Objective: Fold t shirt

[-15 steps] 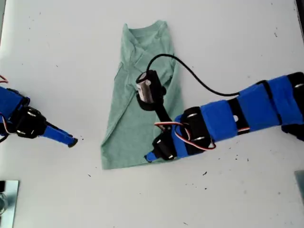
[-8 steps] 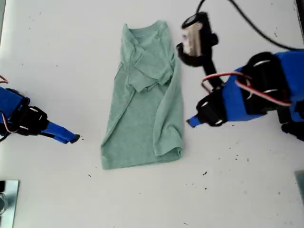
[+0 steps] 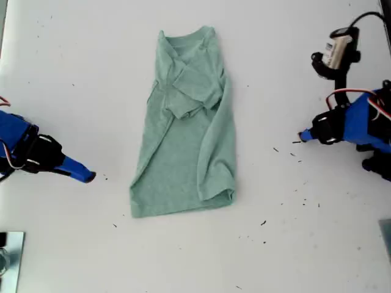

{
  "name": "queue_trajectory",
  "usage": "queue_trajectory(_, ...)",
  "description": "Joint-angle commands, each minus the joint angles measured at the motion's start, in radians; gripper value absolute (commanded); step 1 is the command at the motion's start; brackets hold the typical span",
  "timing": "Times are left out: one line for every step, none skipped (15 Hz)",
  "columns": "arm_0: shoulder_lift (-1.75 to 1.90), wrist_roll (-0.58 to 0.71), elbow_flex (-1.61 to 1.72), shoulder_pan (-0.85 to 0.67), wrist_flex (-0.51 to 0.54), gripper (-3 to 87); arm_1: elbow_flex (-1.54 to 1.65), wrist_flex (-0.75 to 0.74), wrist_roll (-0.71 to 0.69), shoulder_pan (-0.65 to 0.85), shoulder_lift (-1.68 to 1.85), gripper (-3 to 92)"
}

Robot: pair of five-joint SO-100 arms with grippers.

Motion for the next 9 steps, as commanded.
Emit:
queue_trajectory(0.009,0.006,-0.006,-0.046,-0.003,-0.2,0.083,-0.028,-0.003,0.034,0.098,2.4)
queue_trajectory(0.009,0.0,-0.025,-0.054,-0.011,-0.3,0.115,-0.028,0.023,0.04,0.1,2.4)
queue_trajectory(0.005,-0.003,-0.058,-0.075,-0.012,-0.3,0.115,-0.014,0.021,0.049,0.117,2.4)
queue_trajectory(-0.066,-0.008,-0.129,-0.094,-0.014,-0.3,0.12,-0.018,0.023,0.052,0.121,2.4)
queue_trajectory(-0.262,-0.031,-0.261,-0.103,-0.012,-0.3,0.12,-0.02,0.021,0.052,0.121,2.4)
queue_trajectory(-0.517,-0.055,-0.43,-0.097,0.003,-0.3,0.121,-0.02,0.02,0.052,0.123,2.4)
queue_trajectory(-0.741,-0.101,-0.592,-0.074,0.041,-0.3,0.123,-0.02,0.018,0.052,0.123,2.4)
queue_trajectory(-0.942,-0.127,-0.753,-0.063,0.098,-0.3,0.123,-0.02,0.017,0.054,0.127,2.4)
queue_trajectory(-1.14,-0.149,-0.931,-0.054,0.19,-0.3,0.124,-0.02,0.017,0.052,0.13,2.4)
